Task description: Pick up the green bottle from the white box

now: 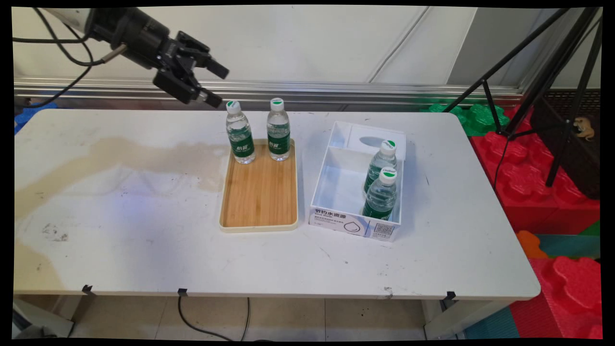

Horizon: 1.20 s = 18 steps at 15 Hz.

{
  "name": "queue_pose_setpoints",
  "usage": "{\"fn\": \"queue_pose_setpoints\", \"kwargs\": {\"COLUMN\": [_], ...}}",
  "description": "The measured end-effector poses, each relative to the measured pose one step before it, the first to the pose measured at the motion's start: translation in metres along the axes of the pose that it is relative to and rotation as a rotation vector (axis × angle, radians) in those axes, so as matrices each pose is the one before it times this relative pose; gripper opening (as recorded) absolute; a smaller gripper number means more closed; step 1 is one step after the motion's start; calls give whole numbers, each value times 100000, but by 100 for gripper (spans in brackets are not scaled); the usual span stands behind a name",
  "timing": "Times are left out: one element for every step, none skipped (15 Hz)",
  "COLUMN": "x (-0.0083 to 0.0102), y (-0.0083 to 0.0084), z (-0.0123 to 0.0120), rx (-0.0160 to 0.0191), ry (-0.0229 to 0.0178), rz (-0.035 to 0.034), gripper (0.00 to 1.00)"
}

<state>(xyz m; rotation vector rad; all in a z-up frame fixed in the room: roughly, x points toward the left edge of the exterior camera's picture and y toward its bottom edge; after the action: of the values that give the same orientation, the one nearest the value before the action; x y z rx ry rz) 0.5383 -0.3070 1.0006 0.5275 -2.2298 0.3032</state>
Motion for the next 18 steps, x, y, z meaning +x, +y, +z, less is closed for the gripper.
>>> {"fn": "queue_pose_setpoints", "kwargs": {"x": [641, 602, 713, 723, 723, 618, 690, 651, 512, 544, 465, 354, 363, 224, 170, 122, 63, 26], "y": [232, 156, 140, 81, 28, -28, -64, -113, -123, -179, -213, -204, -280, -242, -278, -313, -248, -274], "z": [789, 804, 1008, 1106, 1190, 1071, 1274, 1341, 1169, 1368, 1403, 1207, 1410, 1194, 1339, 1327, 1112, 1265], "rx": [-1104, -1064, -1096, -1090, -812, -488, -544, -565, -474, -542, -401, -256, -312, -231, -170, -182, -201, -287], "ry": [432, 418, 506, 398, 287, 252, 217, 144, 15, -126, -350, -320, -436, -481, -718, -842, -783, -906], "rz": [1400, 1489, 1772, 1714, 1581, 1098, 1095, 935, 744, 815, 677, 344, 221, -34, -93, -11, 0, -124], "gripper": [100, 100, 100, 100, 100, 100, 100, 100, 100, 100, 100, 100, 100, 100, 100, 100, 100, 100]}}
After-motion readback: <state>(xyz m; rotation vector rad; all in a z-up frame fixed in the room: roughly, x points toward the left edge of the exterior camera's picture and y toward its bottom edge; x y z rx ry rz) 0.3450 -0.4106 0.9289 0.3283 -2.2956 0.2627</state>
